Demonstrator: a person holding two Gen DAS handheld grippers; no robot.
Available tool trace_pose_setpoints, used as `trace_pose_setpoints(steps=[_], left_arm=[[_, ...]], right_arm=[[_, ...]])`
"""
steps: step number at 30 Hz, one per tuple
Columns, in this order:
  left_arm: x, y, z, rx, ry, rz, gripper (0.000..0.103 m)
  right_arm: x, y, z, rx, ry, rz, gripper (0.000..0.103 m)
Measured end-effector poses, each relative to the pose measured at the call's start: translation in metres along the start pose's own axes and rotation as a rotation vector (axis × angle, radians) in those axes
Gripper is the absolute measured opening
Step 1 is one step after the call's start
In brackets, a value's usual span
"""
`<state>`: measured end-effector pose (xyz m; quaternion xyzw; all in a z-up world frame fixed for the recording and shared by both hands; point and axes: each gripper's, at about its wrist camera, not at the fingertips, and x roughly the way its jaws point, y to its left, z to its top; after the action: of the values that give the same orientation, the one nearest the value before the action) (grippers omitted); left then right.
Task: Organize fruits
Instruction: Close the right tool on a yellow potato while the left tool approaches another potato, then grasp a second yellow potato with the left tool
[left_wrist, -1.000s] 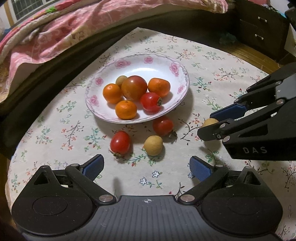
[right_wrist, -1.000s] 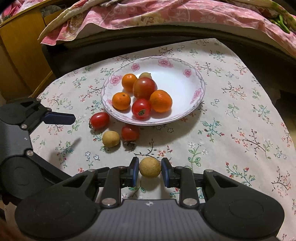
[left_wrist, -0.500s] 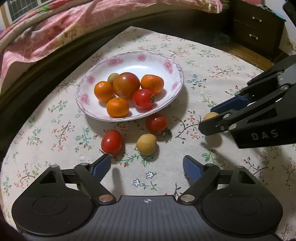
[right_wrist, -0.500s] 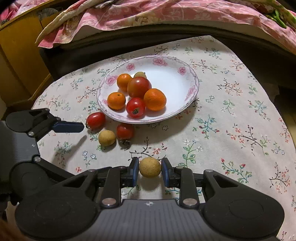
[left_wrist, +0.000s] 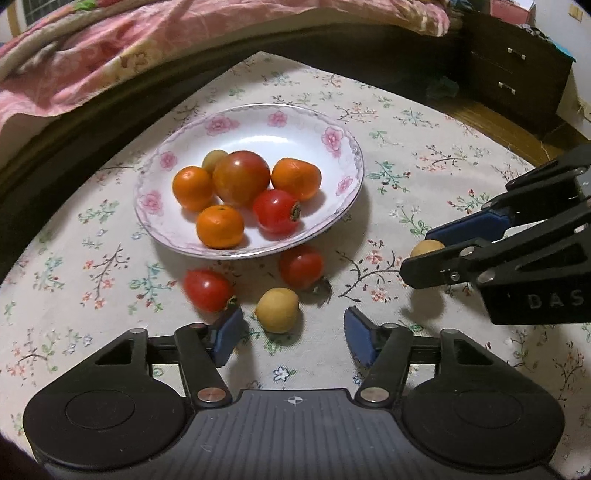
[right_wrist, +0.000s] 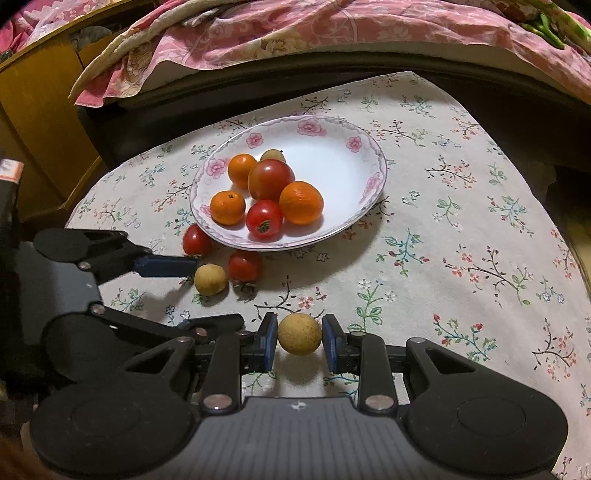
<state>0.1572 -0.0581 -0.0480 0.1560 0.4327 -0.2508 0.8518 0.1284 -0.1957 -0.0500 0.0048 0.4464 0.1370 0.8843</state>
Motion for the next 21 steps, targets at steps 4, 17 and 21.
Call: trace_pose_setpoints(steps=[4,17,21], left_arm=[[0.004,0.004,0.005,-0.019,-0.001,-0.005,0.059],[-0.006,0.000,-0.001,-0.015,0.027,-0.029,0.032],[-0.009,0.000,-0.007,-0.001,0.035,-0.039,0.035]], right_arm=[[-0.001,-0.002,0.000,0.005,-0.002,0.005,0.030],[0.004,-0.002,-0.003,-0.004,0.020,0.012,0.030],[0.011,0.003,-0.008,-0.025,0.039,0.015,0.030]])
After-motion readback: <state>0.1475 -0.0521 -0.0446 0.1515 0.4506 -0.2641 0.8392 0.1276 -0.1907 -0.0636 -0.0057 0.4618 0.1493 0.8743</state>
